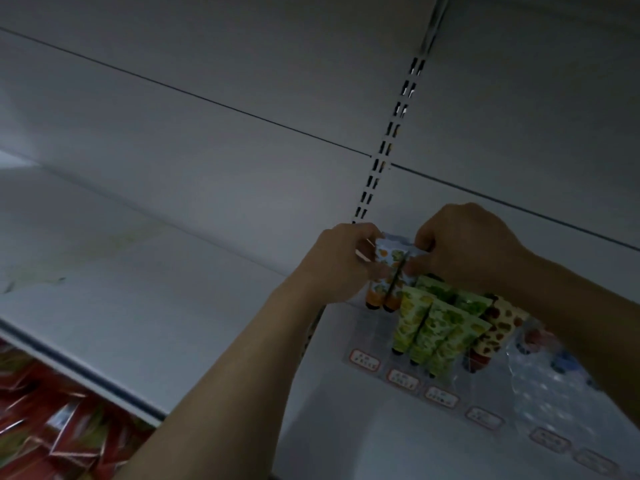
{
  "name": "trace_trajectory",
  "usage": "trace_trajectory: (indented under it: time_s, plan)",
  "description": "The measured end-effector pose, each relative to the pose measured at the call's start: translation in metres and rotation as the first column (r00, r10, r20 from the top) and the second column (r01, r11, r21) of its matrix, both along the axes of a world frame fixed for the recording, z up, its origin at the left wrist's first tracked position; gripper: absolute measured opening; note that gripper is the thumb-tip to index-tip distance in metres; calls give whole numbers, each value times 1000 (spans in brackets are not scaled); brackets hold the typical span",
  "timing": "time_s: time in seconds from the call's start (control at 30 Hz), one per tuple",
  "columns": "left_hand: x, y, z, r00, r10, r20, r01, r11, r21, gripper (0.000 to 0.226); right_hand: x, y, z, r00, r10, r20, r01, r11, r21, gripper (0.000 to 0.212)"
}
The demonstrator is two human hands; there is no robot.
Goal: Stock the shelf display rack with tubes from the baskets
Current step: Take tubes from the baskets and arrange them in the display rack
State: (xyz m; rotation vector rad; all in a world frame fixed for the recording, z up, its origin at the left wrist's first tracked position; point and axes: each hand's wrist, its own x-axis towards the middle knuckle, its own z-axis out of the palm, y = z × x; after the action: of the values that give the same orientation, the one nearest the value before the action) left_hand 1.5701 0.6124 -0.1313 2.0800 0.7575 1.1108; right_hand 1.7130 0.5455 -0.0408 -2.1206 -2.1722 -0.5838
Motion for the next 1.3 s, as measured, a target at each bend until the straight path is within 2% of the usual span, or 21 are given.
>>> trace_trajectory:
  time_s: [0.1,0.3,0.53,0.67,0.8,1.03,1.1,1.2,1.3]
  plan:
    - [-8,3,0,1000,-14,13,14,1000,-27,19,-1,-1,8,1000,-14,-3,14,1000,12,36]
    - [-17,8,-12,999,-8,54,10,999,-49,28,-15,0,3,999,32,26,-32,999,-21,25]
    - [-18,9,8,996,-24,85,25,1000,-8,29,-10,-2,45,993,28,-115,-26,1000,13,33]
    - [-7,5,0,999,-40,30,41,999,-13,21,-14,2,43,998,38,-59,-38,999,-5,37]
    - [2,1,-7,999,5,-53,0,997,83,33,-12,-5,39,994,44,-103,-41,999,31,35]
    - [16,-1,-5,980,97,-171,-65,981,183,23,6,-12,34,982,48,-183,-39,998,52,47]
    - [21,-1,-8,977,144,-158,-110,973,205,26,7,-12,33,978,51,-203,-43,998,43,38]
    - [26,-6,-10,981,164,-99,-139,964,225,44,11,-10,33,979,43,-198,-37,999,36,34]
    - [24,-6,-16,976,201,-83,-183,965,186,34,15,-4,29,989,54,-141,-52,998,19,39]
